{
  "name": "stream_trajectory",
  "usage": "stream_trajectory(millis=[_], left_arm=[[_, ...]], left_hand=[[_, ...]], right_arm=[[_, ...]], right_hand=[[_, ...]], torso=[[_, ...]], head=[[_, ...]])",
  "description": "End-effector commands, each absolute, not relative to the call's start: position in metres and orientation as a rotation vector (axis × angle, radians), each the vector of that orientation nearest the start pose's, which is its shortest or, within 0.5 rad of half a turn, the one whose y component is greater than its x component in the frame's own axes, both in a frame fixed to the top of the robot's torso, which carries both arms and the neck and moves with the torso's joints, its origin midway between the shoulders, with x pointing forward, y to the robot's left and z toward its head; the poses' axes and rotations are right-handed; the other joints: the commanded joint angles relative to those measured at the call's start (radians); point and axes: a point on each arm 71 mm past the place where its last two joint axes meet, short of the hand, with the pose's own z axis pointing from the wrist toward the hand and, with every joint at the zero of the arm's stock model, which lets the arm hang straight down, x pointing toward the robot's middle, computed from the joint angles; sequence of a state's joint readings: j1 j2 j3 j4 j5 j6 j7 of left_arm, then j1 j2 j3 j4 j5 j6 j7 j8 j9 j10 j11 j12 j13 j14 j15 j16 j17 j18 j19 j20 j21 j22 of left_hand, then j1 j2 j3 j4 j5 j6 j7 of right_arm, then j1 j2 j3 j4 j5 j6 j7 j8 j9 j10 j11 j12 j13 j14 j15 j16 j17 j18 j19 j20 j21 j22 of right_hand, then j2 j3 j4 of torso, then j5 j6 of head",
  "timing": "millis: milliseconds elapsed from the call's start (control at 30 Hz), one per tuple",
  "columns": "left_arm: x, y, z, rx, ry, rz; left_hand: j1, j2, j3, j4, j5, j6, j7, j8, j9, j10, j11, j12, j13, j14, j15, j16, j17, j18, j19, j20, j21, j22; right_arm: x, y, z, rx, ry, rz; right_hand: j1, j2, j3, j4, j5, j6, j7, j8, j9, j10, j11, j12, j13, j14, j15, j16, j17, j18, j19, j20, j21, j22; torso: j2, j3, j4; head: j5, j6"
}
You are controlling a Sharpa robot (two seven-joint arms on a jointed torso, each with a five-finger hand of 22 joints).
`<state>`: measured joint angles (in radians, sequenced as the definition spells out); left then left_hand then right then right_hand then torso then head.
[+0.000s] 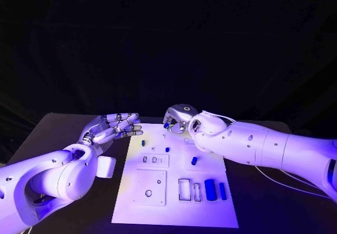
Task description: Assemble the parts on the task board
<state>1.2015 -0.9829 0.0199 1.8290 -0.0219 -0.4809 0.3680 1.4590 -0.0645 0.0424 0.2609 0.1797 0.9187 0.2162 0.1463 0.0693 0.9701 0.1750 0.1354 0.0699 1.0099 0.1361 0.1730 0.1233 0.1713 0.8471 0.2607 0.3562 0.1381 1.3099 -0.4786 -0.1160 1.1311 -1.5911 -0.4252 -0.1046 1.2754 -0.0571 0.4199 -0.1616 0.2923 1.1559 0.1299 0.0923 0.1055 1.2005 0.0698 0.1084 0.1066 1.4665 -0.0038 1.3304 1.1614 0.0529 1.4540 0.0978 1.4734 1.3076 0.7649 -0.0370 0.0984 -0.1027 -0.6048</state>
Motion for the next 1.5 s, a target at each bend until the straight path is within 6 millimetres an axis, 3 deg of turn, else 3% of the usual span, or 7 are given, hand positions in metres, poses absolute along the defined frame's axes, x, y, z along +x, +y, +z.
stream_trajectory(millis=[33,400,1233,1433,1500], left_arm=[[0.437,0.194,-0.131,-1.076,1.382,-1.596],[0.437,0.195,-0.129,-1.073,1.379,-1.596],[0.438,0.197,-0.128,-1.074,1.379,-1.591],[0.439,0.198,-0.128,-1.074,1.38,-1.59],[0.439,0.198,-0.128,-1.074,1.381,-1.59]], left_hand=[[0.006,-0.001,-0.004,0.002,-0.005,0.0,0.005,-0.004,-0.001,0.002,0.003,-0.005,-0.001,0.002,0.005,-0.005,0.001,0.013,0.006,0.003,0.004,0.001],[0.007,0.0,-0.004,0.002,-0.005,-0.001,0.005,-0.004,-0.001,0.002,0.003,-0.006,-0.001,0.002,0.005,-0.006,0.001,0.013,0.006,0.002,0.005,0.001],[0.007,0.0,-0.004,0.003,-0.005,-0.001,0.005,-0.005,-0.001,0.001,0.004,-0.007,-0.001,0.002,0.005,-0.007,0.002,0.013,0.006,0.002,0.005,0.001],[0.007,0.0,-0.004,0.003,-0.005,-0.001,0.005,-0.005,-0.001,0.001,0.004,-0.007,-0.001,0.002,0.005,-0.007,0.002,0.013,0.006,0.002,0.005,0.001],[0.007,0.0,-0.004,0.003,-0.005,-0.001,0.005,-0.005,-0.001,0.001,0.004,-0.007,-0.001,0.002,0.005,-0.007,0.002,0.013,0.006,0.002,0.005,0.001]], right_arm=[[0.559,-0.119,-0.162,-0.325,1.449,0.511],[0.561,-0.118,-0.17,-0.344,1.497,0.499],[0.563,-0.124,-0.173,-0.346,1.52,0.462],[0.564,-0.122,-0.172,-0.336,1.509,0.472],[0.565,-0.122,-0.172,-0.334,1.512,0.47]], right_hand=[[0.004,0.0,0.009,0.002,0.006,0.007,0.003,0.002,0.002,0.007,-0.001,0.001,0.001,0.037,-0.006,0.004,0.0,-0.013,0.003,0.0,0.004,0.089],[0.0,-0.004,0.01,0.005,0.003,0.006,0.004,0.001,0.003,0.007,0.0,-0.001,0.001,0.036,-0.005,0.004,-0.002,-0.013,0.002,0.001,0.004,0.089],[-0.011,-0.016,0.011,0.014,-0.006,0.002,0.003,-0.003,0.005,0.004,0.002,-0.008,-0.001,0.032,-0.004,0.0,-0.011,-0.012,-0.003,0.003,0.002,0.085],[-0.031,-0.043,0.013,0.031,-0.05,-0.068,0.024,-0.032,-0.008,-0.054,0.021,-0.042,-0.015,0.015,0.013,-0.034,-0.069,0.002,-0.049,0.013,-0.035,0.024],[-0.037,-0.062,0.007,0.041,-0.061,-0.136,0.029,-0.031,-0.023,-0.098,0.032,-0.044,-0.024,0.002,0.022,-0.064,-0.113,0.013,-0.082,0.024,-0.065,-0.022]], torso=[[0.003,-0.0016,0.0037],[0.001,-0.0034,0.0048],[0.003,-0.0067,0.014],[0.003,-0.0078,0.0138],[0.002,-0.0081,0.015]], head=[[-0.002,0.0],[0.0,-0.013],[-0.006,-0.007],[-0.005,-0.007],[-0.006,-0.007]])
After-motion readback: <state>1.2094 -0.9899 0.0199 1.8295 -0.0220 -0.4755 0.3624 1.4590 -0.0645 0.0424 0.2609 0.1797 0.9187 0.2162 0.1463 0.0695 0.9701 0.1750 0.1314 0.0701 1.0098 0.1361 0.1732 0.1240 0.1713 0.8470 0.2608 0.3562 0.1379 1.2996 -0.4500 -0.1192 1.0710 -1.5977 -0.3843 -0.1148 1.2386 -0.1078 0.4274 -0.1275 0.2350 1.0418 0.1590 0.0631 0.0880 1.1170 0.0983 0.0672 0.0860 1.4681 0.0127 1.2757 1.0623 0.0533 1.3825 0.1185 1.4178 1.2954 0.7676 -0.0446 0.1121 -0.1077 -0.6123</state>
